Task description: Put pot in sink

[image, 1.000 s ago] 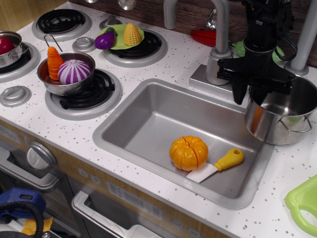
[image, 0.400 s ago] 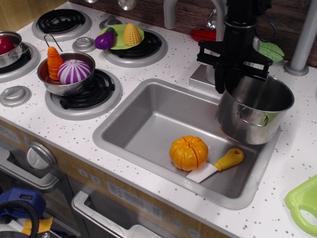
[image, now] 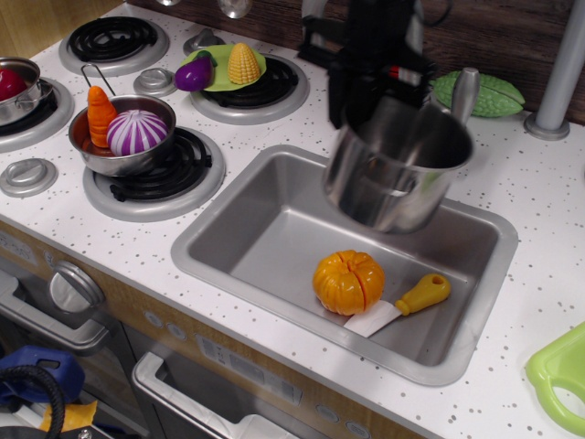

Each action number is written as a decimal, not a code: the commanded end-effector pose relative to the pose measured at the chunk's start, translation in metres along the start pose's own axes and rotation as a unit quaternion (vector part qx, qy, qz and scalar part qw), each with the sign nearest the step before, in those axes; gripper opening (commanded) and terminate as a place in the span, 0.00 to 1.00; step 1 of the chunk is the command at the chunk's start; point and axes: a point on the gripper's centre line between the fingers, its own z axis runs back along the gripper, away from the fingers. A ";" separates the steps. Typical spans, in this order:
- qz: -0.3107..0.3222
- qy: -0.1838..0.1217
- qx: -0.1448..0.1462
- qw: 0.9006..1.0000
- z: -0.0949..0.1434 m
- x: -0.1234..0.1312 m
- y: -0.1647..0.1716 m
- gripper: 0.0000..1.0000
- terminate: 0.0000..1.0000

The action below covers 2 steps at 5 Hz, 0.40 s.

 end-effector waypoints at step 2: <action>-0.066 -0.111 0.044 0.991 -0.039 -0.029 0.046 1.00 0.00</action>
